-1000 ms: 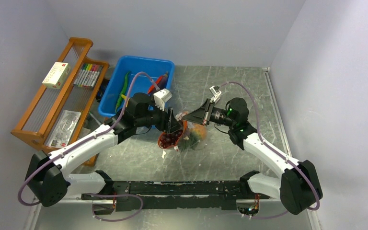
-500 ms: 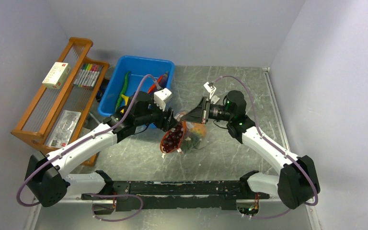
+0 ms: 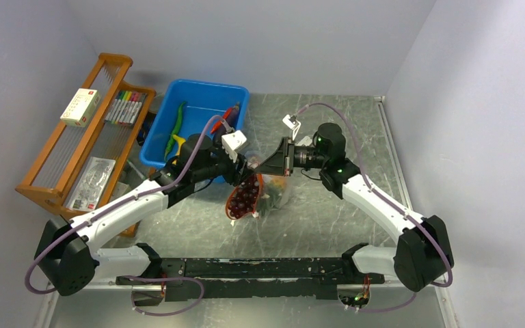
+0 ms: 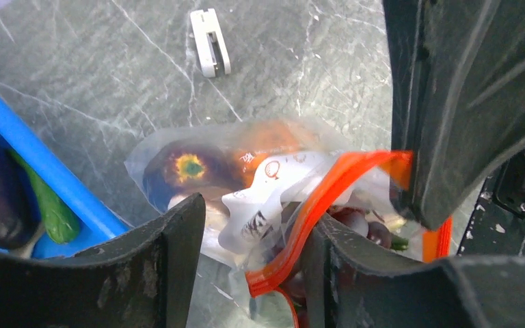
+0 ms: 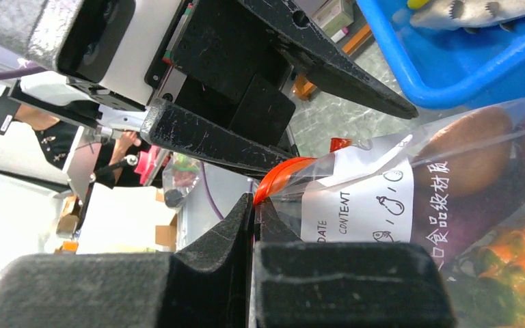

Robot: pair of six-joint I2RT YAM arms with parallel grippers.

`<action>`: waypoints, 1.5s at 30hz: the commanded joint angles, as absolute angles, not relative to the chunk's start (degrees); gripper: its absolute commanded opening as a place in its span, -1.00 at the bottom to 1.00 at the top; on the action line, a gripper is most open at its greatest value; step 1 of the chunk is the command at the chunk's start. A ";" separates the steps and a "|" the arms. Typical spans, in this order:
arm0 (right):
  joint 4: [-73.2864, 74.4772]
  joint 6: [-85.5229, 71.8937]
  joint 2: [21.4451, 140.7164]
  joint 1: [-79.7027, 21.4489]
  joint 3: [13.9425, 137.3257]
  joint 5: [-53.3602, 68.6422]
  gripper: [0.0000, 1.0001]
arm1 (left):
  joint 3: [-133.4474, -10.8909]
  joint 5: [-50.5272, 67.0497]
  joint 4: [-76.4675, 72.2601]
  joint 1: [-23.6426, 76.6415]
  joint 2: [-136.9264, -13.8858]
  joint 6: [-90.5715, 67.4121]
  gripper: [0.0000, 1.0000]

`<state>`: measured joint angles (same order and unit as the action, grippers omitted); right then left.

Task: Place the food in the zip-top bag and seal the zipper
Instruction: Adjust the zipper food storage bag at the center of the board.

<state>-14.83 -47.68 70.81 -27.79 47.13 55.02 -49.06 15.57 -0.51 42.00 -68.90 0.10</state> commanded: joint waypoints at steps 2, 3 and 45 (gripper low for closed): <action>-15.20 -45.12 72.16 -30.98 51.08 56.67 -1.00 | -50.19 14.44 -5.10 42.25 -70.46 3.28 -0.13; -14.63 -44.63 72.37 -31.31 51.65 56.18 -1.00 | -50.97 14.67 -4.29 42.23 -71.15 3.38 -0.23; -37.55 26.59 67.67 -79.27 24.33 -22.28 0.07 | -58.05 15.12 7.99 34.98 -78.84 -9.38 -0.86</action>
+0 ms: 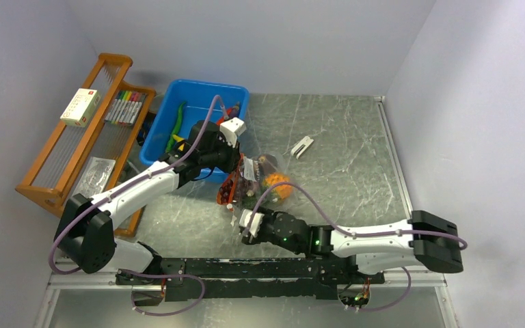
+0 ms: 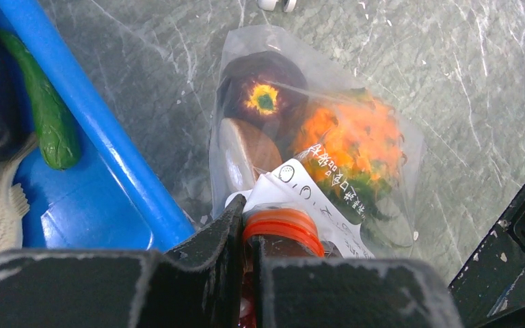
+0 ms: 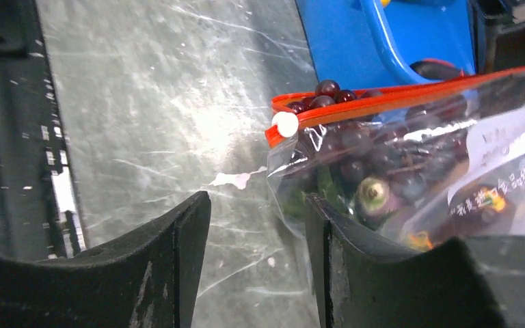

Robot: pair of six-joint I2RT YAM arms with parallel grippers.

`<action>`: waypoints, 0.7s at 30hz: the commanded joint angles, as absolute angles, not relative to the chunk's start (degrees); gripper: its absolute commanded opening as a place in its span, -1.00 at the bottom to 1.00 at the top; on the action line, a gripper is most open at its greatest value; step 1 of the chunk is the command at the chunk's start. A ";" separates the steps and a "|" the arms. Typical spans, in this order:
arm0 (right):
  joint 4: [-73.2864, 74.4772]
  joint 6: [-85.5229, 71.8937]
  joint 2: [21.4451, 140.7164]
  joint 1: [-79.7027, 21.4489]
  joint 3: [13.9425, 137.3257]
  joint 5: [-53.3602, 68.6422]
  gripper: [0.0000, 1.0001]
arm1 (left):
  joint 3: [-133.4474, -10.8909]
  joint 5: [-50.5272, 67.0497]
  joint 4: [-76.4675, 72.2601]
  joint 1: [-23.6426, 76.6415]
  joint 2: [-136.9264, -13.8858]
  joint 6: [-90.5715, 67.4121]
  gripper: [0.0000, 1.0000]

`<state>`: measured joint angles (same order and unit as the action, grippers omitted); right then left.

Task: Place the food in the zip-top bag and seal the zipper
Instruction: Adjust the zipper food storage bag at the center of the board.

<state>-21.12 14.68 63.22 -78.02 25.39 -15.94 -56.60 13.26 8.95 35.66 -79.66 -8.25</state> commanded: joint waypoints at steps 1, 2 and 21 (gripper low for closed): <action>-40.03 28.09 69.43 -79.28 24.04 -23.40 0.08 | -58.01 15.20 8.05 34.84 -78.90 -9.52 -0.86; -42.72 29.52 71.20 -79.35 23.66 -23.91 0.09 | -58.01 15.23 8.16 34.81 -78.99 -9.68 -0.86; -56.97 43.69 88.39 -77.88 26.28 -20.95 0.11 | -57.01 16.57 7.16 34.43 -79.15 -11.73 -0.86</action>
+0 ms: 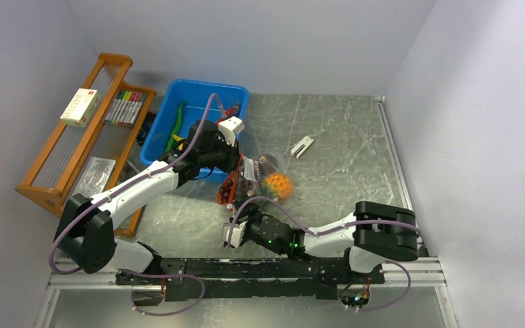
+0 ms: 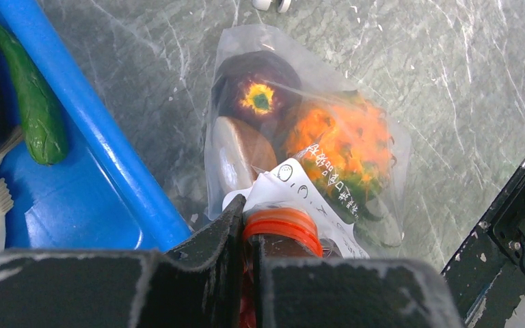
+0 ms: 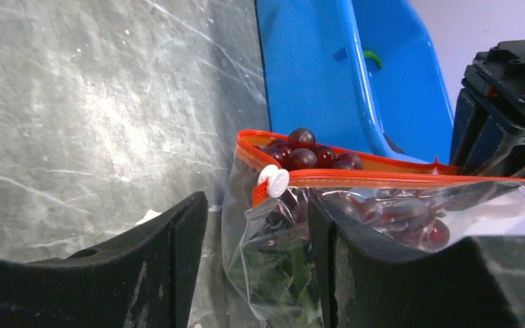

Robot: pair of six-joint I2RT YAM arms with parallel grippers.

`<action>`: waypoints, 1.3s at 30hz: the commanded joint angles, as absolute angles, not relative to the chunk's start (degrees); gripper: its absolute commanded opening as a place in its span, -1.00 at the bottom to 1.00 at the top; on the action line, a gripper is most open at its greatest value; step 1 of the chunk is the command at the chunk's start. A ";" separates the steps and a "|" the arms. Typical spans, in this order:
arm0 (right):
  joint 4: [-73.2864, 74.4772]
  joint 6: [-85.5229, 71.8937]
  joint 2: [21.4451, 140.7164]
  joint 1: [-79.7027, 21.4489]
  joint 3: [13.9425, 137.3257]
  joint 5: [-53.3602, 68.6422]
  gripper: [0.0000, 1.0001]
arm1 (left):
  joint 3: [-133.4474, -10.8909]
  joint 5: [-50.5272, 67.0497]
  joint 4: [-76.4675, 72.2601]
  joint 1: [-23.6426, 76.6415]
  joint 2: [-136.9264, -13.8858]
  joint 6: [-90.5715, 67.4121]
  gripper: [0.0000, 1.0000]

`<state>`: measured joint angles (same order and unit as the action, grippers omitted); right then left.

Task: Place the food in the zip-top bag and seal the zipper
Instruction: Adjust the zipper food storage bag at the center of the board.

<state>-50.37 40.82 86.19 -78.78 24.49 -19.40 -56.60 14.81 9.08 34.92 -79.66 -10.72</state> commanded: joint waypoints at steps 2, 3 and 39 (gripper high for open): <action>-58.41 44.29 89.67 -77.41 26.52 -20.11 0.09 | -56.57 16.67 6.93 34.28 -78.90 -12.09 -0.86; -59.09 44.49 90.19 -77.27 26.66 -20.04 0.08 | -56.33 16.82 6.83 34.20 -78.72 -12.27 -0.86; -67.40 42.23 89.66 -75.15 20.62 -18.98 -0.92 | -55.70 18.47 5.86 32.17 -80.87 -14.95 -0.86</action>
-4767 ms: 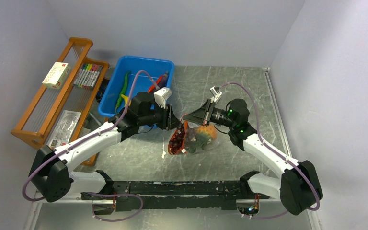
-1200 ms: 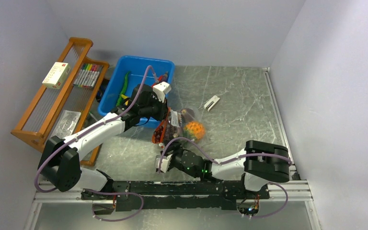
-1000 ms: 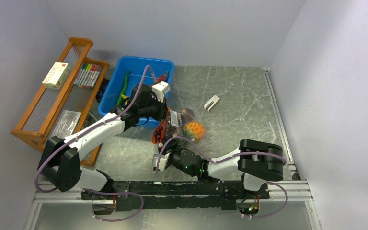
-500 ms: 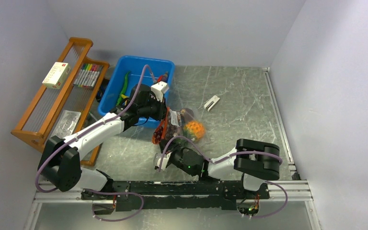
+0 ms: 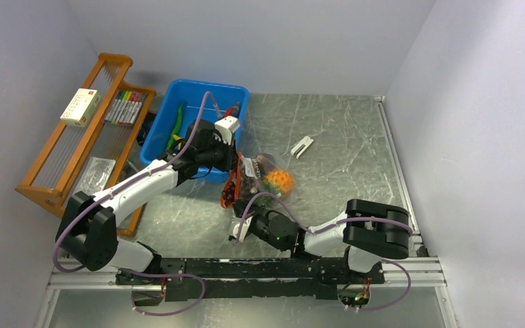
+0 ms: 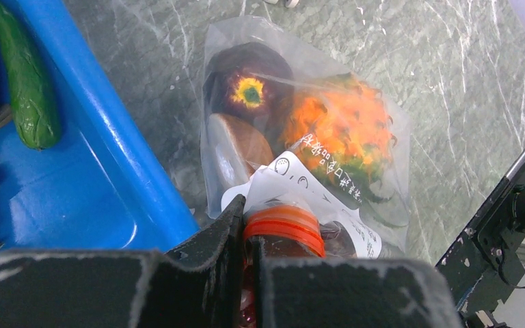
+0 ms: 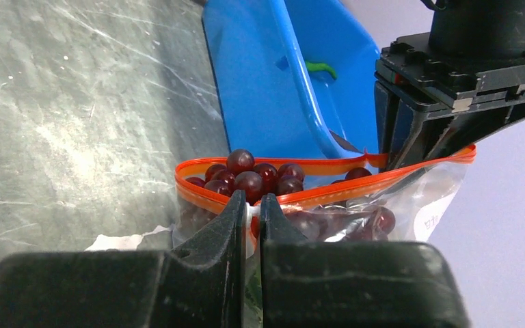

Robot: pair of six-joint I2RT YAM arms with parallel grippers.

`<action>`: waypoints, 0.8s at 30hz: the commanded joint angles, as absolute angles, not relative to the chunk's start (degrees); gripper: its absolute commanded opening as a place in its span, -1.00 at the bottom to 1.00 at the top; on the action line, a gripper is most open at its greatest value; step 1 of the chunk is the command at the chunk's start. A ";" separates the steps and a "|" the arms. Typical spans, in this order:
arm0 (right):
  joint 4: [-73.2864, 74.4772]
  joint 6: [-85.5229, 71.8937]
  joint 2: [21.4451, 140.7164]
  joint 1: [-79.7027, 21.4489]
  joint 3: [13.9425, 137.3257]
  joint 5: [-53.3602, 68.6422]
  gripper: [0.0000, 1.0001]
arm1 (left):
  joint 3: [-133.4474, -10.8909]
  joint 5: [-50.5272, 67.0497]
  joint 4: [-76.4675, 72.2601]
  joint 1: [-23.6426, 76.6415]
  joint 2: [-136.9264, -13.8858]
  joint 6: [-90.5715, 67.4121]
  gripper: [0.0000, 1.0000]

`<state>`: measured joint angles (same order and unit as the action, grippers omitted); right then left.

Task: Place the food in the zip-top bag and seal the zipper
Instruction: Adjust the zipper food storage bag at the center of the board.

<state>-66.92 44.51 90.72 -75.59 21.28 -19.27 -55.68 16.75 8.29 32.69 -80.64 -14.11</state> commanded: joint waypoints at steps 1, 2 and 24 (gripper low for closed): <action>-66.74 42.00 89.64 -75.15 20.76 -19.03 -0.79 | -55.81 18.53 5.87 32.17 -80.98 -14.96 -0.86; -66.04 41.63 89.64 -75.15 20.94 -19.07 -0.69 | -55.89 18.65 5.95 32.17 -81.20 -14.97 -0.86; -68.20 43.06 89.23 -75.15 21.08 -19.59 -1.00 | -55.85 18.33 6.96 31.99 -79.98 -15.07 -0.86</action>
<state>-63.61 42.06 90.37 -75.42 21.21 -18.44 -55.66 16.91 8.36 32.45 -80.90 -14.66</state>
